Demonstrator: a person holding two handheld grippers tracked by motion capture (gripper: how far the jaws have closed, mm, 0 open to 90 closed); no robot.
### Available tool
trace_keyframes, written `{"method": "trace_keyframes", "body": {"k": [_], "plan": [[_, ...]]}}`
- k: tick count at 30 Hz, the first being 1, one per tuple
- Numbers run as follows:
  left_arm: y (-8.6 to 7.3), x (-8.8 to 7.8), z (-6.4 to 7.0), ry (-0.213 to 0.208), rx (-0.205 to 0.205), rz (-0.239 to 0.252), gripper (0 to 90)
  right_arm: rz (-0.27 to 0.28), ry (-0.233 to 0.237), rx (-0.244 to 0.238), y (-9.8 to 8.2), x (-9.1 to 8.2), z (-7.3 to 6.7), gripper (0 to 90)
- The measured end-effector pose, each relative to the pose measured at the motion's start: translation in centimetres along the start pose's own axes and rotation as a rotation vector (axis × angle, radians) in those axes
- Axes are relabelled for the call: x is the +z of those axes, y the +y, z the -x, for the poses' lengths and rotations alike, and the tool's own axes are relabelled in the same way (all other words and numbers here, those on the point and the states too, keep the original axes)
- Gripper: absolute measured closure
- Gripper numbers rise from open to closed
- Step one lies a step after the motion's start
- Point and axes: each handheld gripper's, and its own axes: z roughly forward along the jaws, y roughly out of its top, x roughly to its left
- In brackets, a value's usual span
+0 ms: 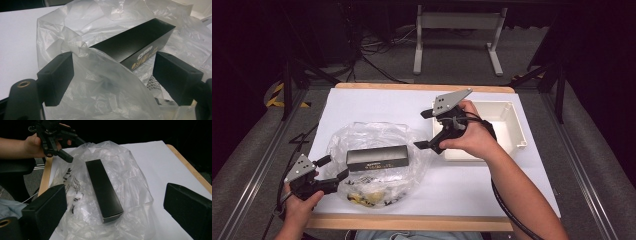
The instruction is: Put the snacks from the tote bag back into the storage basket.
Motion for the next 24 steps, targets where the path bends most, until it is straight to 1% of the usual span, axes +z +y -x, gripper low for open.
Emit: {"method": "trace_keyframes", "body": {"k": [1, 2, 3, 5, 7, 11, 15, 17, 24], "plan": [[0.0, 0.0, 0.0, 0.0, 0.0, 0.0, 18.1, 0.0, 0.0, 0.0, 0.0, 0.0, 0.0, 5.5], [0.0, -0.1, 0.0, 0.0, 0.001, 0.0, 18.1, -0.012, 0.002, -0.01, -0.1, 0.8, 0.1, 5.4], [0.0, -0.1, 0.0, 0.0, 0.001, 0.0, 18.1, -0.012, 0.002, -0.01, -0.1, 0.8, 0.1, 5.4], [0.0, -0.1, 0.0, 0.002, -0.001, 0.003, 18.1, -0.016, 0.0, -0.009, -0.2, 1.7, 0.1, 5.8], [0.0, -0.1, 0.0, 0.003, 0.0, 0.004, 18.1, 0.009, 0.006, 0.006, -0.3, 2.6, 0.0, 5.9], [0.0, -0.1, 0.0, 0.001, 0.001, 0.006, 18.2, 0.049, 0.007, 0.016, -0.4, 4.0, -0.3, 6.0], [0.1, -0.1, 0.0, 0.0, 0.001, 0.009, 18.2, 0.048, -0.017, 0.027, -0.8, 5.5, -0.5, 6.0], [0.1, -0.2, 0.0, 0.0, 0.001, 0.009, 18.1, 0.046, -0.024, 0.027, -0.9, 5.8, -0.5, 6.0], [0.1, -0.1, 0.0, -0.001, 0.003, 0.008, 18.1, 0.036, -0.024, 0.043, -2.0, 8.1, -0.7, 4.7]]}}
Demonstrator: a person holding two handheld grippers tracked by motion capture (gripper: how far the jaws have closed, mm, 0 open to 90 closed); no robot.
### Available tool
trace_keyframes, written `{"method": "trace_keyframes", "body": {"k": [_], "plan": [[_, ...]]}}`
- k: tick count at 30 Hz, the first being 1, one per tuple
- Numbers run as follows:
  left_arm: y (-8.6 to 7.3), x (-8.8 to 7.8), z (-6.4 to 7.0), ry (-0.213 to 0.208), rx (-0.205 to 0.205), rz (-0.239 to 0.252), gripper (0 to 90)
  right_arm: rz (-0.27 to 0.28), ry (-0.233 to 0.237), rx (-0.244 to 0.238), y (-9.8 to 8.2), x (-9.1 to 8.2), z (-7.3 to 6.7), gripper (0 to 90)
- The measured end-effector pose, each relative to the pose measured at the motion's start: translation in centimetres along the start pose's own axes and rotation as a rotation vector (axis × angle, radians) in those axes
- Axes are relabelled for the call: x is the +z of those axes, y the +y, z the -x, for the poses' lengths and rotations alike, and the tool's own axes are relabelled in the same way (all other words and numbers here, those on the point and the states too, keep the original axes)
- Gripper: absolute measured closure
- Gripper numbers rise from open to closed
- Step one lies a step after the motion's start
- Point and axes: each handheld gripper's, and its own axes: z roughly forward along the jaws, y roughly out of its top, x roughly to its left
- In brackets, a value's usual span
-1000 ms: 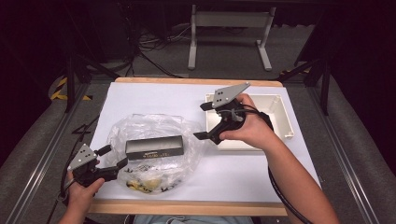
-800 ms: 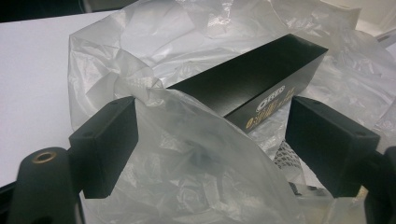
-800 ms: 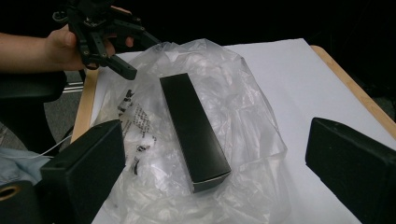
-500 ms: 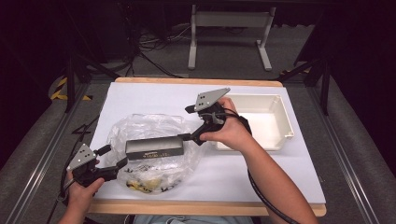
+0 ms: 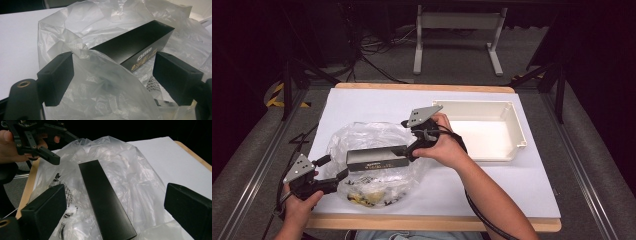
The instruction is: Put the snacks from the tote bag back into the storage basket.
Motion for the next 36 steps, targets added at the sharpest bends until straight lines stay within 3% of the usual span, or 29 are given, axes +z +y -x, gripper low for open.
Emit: {"method": "trace_keyframes", "body": {"k": [4, 15, 19, 22, 36], "plan": [[0.0, 0.0, 0.0, 0.0, 0.001, 0.003, 18.2, 0.011, -0.004, 0.022, -0.6, 1.2, 0.0, 4.6], [0.0, 0.0, 0.0, -0.001, -0.001, 0.005, 18.1, -0.062, 0.005, 0.012, -1.5, 4.1, 0.1, 4.6], [0.0, -0.1, 0.0, -0.001, 0.0, 0.007, 18.2, -0.066, 0.036, 0.039, -1.9, 5.1, 0.0, 4.6], [0.0, -0.1, 0.0, -0.001, 0.001, 0.008, 18.1, -0.078, 0.033, 0.043, -2.3, 5.8, 0.1, 4.6], [0.1, -0.1, 0.0, -0.003, 0.004, 0.008, 18.1, -0.196, 0.052, 0.015, -3.2, 8.1, 0.3, 5.2]]}}
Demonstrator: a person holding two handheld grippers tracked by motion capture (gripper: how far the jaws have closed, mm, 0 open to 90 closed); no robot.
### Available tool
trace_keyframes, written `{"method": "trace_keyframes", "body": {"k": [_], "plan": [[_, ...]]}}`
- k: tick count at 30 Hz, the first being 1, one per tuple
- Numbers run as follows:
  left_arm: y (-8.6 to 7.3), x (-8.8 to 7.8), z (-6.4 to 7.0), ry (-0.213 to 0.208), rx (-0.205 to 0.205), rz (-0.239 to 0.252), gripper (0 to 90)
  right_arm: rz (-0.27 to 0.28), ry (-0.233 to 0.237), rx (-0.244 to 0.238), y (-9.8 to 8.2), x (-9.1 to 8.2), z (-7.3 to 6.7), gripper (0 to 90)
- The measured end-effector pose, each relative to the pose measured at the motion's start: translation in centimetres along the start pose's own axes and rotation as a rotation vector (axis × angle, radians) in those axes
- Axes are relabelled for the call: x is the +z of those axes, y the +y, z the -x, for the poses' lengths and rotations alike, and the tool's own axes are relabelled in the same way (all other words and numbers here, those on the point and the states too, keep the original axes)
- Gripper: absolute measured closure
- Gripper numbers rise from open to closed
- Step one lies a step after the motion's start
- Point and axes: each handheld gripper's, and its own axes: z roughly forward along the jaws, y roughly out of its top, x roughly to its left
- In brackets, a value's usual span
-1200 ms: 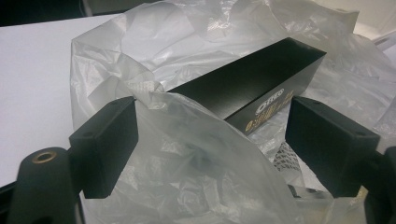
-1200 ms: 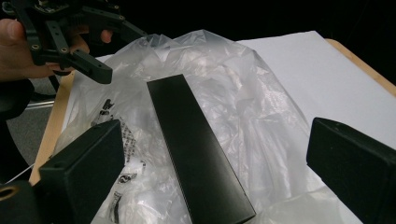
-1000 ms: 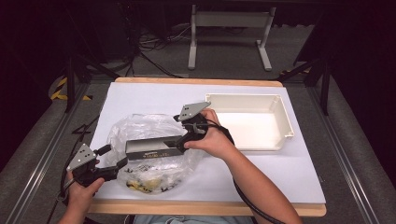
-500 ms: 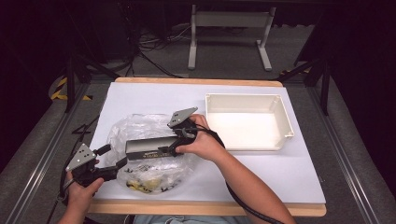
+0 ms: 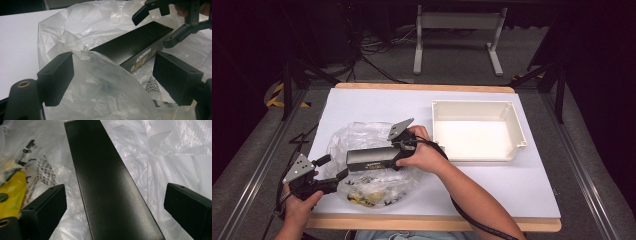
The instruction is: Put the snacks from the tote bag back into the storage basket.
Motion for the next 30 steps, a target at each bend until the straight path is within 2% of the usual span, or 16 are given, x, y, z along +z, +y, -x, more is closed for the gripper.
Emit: {"method": "trace_keyframes", "body": {"k": [11, 15, 18, 27, 30], "plan": [[0.0, 0.0, 0.0, -0.001, -0.003, 0.001, 18.1, -0.079, 0.006, -0.026, -0.4, 1.3, 0.2, 8.5], [0.0, 0.0, 0.0, -0.002, -0.003, 0.001, 18.2, -0.095, 0.009, -0.04, -0.4, 1.5, 0.3, 11.7], [0.0, 0.0, 0.0, -0.002, -0.003, 0.001, 18.2, -0.115, 0.018, -0.068, -0.4, 1.8, 0.3, 16.5], [0.0, 0.0, 0.0, 0.0, -0.004, 0.001, 18.1, -0.177, 0.066, -0.114, -0.6, 2.4, 0.6, 26.1], [0.0, 0.0, -0.1, 0.0, -0.004, 0.001, 18.1, -0.195, 0.094, -0.134, -0.6, 2.6, 0.7, 32.0]]}}
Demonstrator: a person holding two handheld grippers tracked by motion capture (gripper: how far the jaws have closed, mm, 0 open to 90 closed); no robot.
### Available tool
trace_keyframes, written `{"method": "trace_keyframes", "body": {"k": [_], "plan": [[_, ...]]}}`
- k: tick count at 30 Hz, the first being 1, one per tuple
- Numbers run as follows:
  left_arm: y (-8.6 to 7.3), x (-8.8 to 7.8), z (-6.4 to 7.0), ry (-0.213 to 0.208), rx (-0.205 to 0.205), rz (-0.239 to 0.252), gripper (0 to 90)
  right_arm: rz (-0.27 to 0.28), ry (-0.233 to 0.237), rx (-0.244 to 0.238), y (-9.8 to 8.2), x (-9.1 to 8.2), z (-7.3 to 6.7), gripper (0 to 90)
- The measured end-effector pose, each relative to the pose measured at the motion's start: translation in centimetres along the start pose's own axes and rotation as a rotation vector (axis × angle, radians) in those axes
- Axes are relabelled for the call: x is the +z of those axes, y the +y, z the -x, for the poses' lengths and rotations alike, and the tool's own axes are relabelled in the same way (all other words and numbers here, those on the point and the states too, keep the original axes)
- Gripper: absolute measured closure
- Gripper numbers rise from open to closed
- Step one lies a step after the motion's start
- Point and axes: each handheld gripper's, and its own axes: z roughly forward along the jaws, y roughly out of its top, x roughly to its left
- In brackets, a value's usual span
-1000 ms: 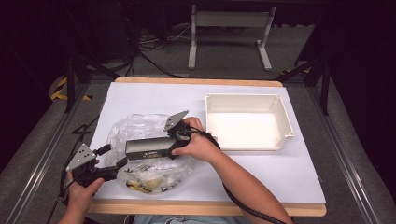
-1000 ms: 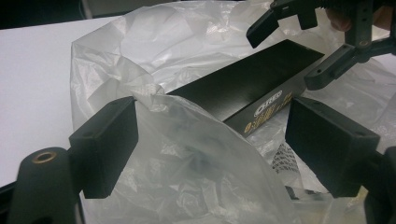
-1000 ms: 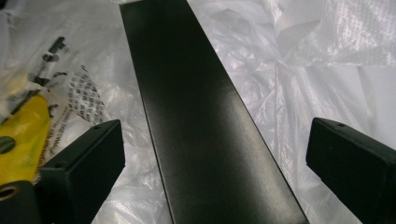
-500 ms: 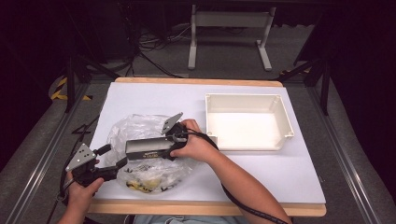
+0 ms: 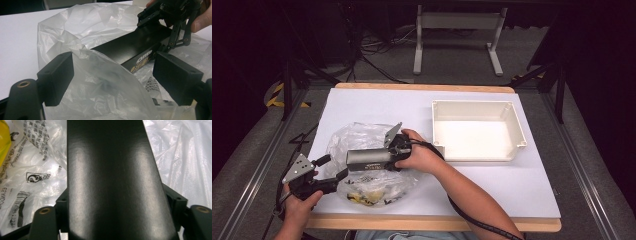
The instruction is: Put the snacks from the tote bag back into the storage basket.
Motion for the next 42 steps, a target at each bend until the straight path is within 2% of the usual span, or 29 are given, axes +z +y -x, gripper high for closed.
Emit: {"method": "trace_keyframes", "body": {"k": [10, 26, 34, 42], "plan": [[0.0, 0.0, 0.0, 0.0, 0.002, 0.001, 18.1, -0.016, 0.047, -0.032, 0.3, -0.3, 0.3, 39.2], [0.0, -0.1, 0.0, 0.002, -0.001, 0.003, 18.1, 0.006, 0.074, -0.031, 0.4, -0.8, 0.3, 42.8], [0.0, -0.1, 0.0, 0.002, -0.001, 0.008, 18.2, 0.012, 0.079, -0.047, 1.1, -2.1, 0.2, 42.8], [0.0, -0.2, 0.0, 0.004, -0.003, 0.011, 18.2, 0.037, 0.063, -0.051, 2.0, -3.8, 0.2, 42.8]]}}
